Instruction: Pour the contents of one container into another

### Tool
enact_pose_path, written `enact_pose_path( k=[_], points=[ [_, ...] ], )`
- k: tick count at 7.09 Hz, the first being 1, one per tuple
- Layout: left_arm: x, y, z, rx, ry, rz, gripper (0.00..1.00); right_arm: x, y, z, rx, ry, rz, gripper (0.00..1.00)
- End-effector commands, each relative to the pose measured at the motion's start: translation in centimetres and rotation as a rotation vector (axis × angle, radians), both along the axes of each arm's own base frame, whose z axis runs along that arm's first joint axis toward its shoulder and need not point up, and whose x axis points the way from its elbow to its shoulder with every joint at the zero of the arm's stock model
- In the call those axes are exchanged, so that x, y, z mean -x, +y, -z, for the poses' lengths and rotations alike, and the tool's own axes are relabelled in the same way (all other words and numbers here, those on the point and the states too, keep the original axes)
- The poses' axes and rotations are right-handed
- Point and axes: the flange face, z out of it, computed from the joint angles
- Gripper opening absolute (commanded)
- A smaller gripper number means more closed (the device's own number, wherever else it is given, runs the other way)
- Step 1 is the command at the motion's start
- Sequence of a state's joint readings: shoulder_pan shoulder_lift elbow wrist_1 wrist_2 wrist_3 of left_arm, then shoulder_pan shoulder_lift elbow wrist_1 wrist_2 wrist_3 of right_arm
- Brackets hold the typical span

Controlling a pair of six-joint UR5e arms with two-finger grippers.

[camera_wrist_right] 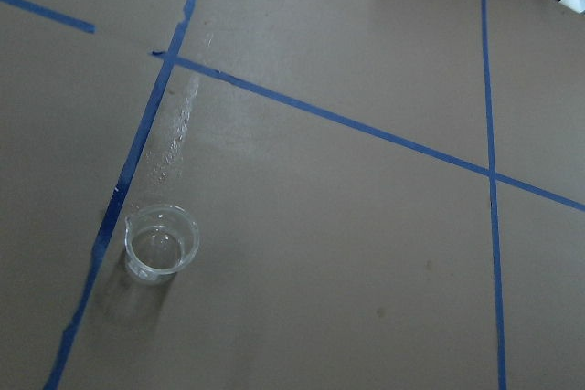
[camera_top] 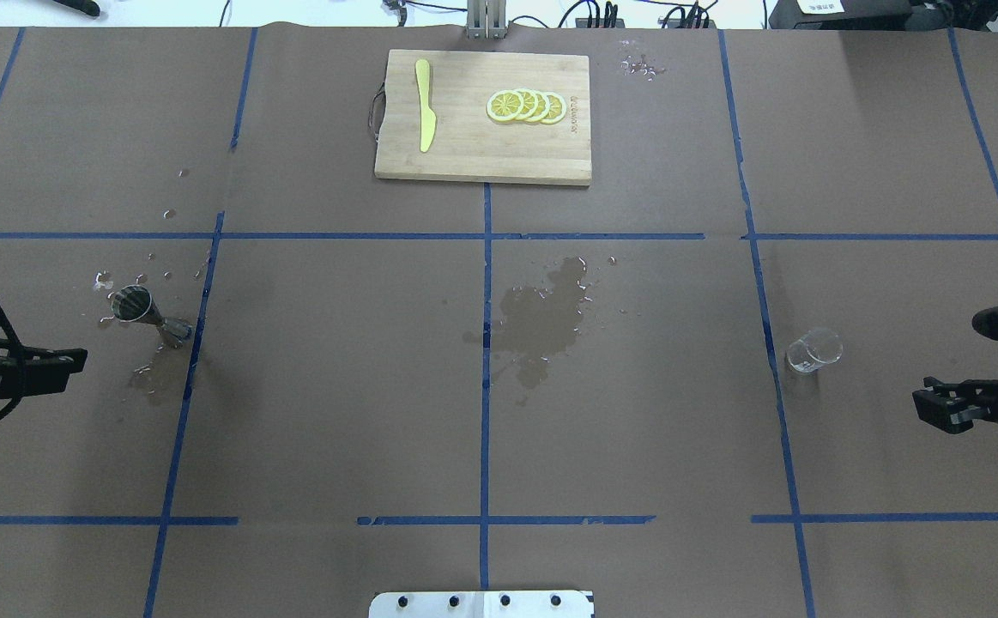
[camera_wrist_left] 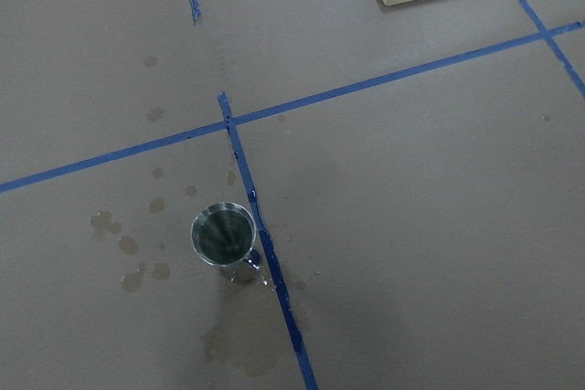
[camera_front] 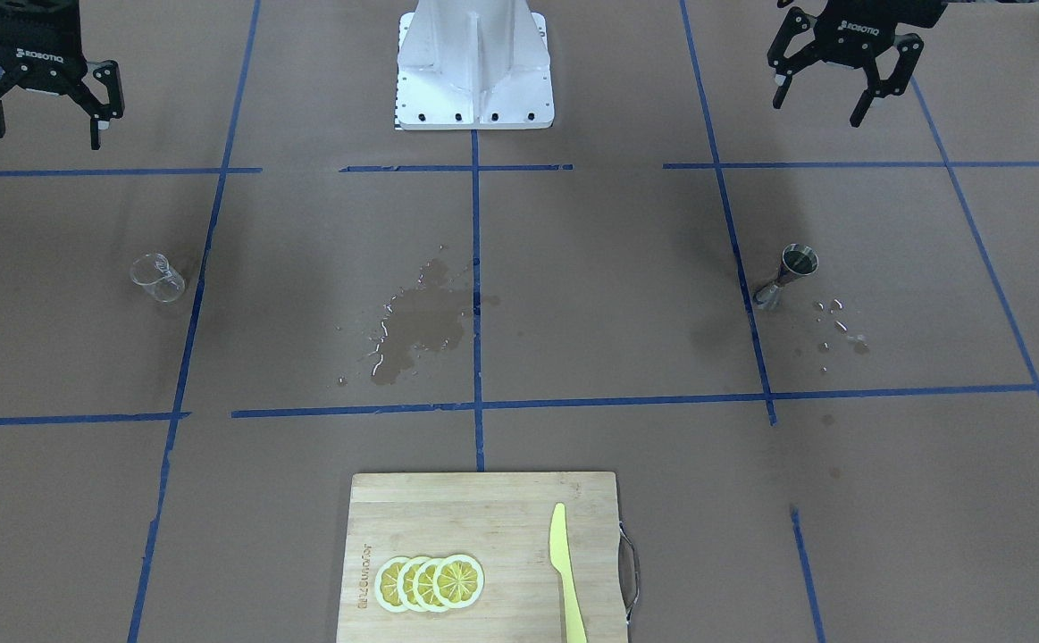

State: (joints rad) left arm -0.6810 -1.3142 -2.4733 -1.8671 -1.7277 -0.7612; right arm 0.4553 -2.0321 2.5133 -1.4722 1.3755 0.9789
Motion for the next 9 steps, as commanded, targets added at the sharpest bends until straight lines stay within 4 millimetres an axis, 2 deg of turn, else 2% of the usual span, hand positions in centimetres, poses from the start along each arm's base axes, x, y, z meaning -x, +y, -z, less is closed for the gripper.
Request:
enact_pose_path(
  k=[1,2,3,4,5,6,8,9],
  points=[
    [2.8,-4.7,0.9,-0.065,-0.090,-0.066,1.00,-3.5,-3.8,1.0,0.052,-0.026,0.150,1.00],
    [4.5,-7.3,-0.2,-0.083,-0.118,-0.105,1.00,-4.6,-6.4,0.9,0.064,-0.033,0.164,1.00],
    [7.3,-9.5,-2.6,-0.096,-0.159,-0.130,1.00,-6.4,-9.3,0.0,0.097,-0.053,0.182,1.00],
    [10.3,-11.8,-5.8,-0.102,-0.188,-0.180,1.00,-9.0,-11.9,-1.2,0.126,-0.083,0.213,1.00],
    [13.1,-14.2,-9.6,-0.013,-0.138,-0.192,1.00,-11.7,-14.3,-2.4,0.149,-0.111,0.247,1.00],
    [15.7,-17.5,-12.6,-0.012,-0.139,-0.213,1.00,-14.9,-16.1,-4.4,0.171,-0.148,0.281,1.00],
    [21.9,-19.5,-20.9,0.034,-0.126,-0.240,1.00,-19.4,-17.5,-9.2,0.202,-0.184,0.299,1.00],
    [24.7,-19.9,-24.3,0.106,-0.063,-0.200,1.00,-21.6,-17.7,-11.4,0.228,-0.235,0.284,1.00]
  ],
)
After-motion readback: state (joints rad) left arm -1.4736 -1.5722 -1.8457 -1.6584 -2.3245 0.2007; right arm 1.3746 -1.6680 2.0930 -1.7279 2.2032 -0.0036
